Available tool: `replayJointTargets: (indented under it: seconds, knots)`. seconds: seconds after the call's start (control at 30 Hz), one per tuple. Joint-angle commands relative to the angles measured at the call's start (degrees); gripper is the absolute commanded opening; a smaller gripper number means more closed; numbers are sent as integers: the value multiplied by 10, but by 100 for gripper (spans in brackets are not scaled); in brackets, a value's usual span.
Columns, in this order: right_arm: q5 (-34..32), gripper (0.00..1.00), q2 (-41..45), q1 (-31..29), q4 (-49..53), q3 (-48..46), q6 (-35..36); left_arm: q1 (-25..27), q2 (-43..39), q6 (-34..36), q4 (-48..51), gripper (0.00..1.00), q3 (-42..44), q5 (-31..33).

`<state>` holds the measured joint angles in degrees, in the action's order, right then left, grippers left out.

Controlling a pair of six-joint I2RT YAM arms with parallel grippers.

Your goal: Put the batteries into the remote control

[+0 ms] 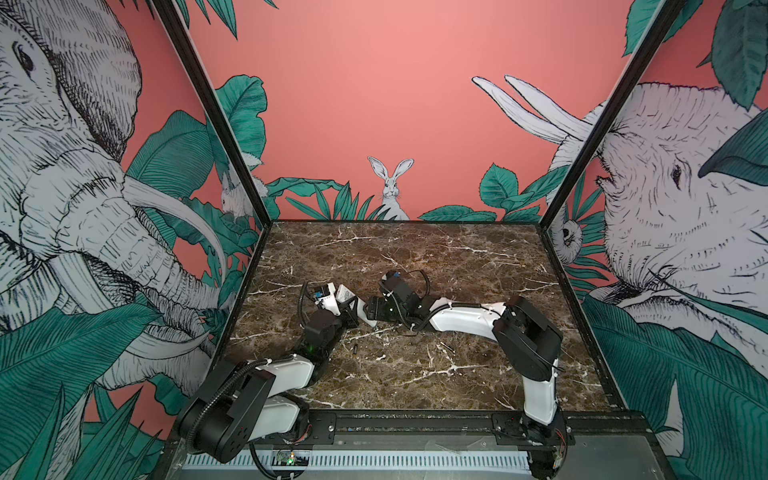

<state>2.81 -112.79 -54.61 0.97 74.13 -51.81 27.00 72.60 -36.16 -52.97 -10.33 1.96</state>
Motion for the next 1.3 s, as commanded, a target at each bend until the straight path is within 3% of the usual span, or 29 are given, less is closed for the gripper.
replayJointTargets:
  seconds: [0.0, 0.43, 0.83, 1.0, 1.27]
  knots:
    - [-2, 76, -51, -30, 155, 7, 60, 22, -8, 43, 36, 0, -5, -70]
    - [-72, 76, -55, -28, 303, 115, 147, 46, -7, 88, 66, 0, -13, -49]
    - [-97, 78, -31, -8, 342, 145, 184, 61, -16, 115, 96, 0, -14, -24]
    - [-68, 81, 22, 13, 278, 82, 167, 61, -21, 110, 104, 0, -13, -20]
    - [52, 85, 94, 57, 89, -54, 102, 61, -18, 99, 101, 0, -7, -16]
